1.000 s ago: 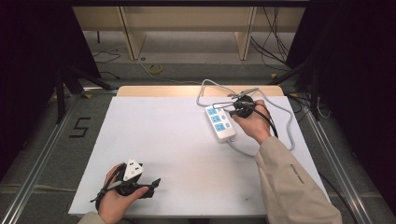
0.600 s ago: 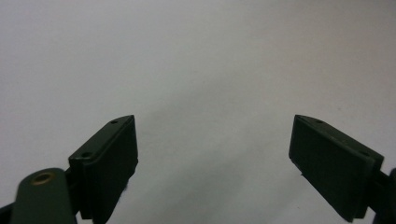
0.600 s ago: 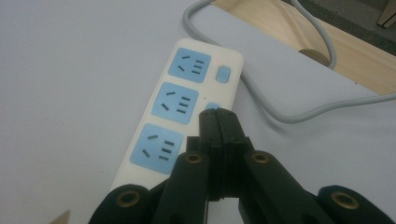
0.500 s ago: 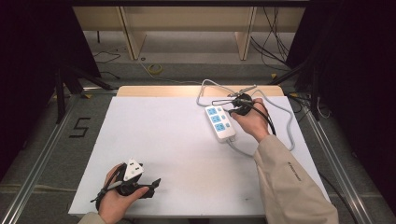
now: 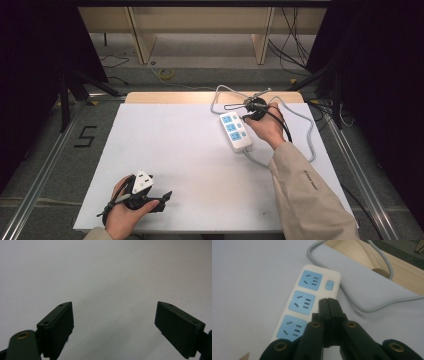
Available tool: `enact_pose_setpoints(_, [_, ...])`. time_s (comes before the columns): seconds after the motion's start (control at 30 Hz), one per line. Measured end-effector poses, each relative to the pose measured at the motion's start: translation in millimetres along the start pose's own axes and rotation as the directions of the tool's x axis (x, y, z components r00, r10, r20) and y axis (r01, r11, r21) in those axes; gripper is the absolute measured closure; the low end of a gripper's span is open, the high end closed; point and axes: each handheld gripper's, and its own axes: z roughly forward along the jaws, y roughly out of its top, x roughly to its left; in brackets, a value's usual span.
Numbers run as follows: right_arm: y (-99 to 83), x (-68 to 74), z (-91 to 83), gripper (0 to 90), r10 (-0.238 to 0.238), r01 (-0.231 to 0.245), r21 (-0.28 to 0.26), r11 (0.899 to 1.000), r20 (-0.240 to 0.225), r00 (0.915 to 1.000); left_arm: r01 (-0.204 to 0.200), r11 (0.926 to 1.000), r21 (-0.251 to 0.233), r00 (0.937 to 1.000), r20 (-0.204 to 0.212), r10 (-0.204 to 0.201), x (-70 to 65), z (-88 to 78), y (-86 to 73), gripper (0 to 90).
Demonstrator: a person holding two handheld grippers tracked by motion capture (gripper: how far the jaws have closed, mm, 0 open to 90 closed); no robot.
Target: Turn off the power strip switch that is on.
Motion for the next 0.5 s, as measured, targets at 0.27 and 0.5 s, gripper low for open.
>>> enact_pose_setpoints(0.27, [4.6, -0.4, 6.0, 90.0, 0.003, -0.003, 0.003, 1.000, 0.001, 1.0000, 0.008, 1.0000, -0.003, 1.0000, -0.001, -0.008, -0.3, 0.0, -0.3, 15.1])
enact_pose_setpoints(0.5, [10.1, 1.1, 11.9, 90.0, 0.001, -0.001, 0.004, 1.000, -0.004, 1.0000, 0.005, 1.0000, -0.001, 1.0000, -0.002, -0.005, 0.0, -0.1, -0.4, 15.1])
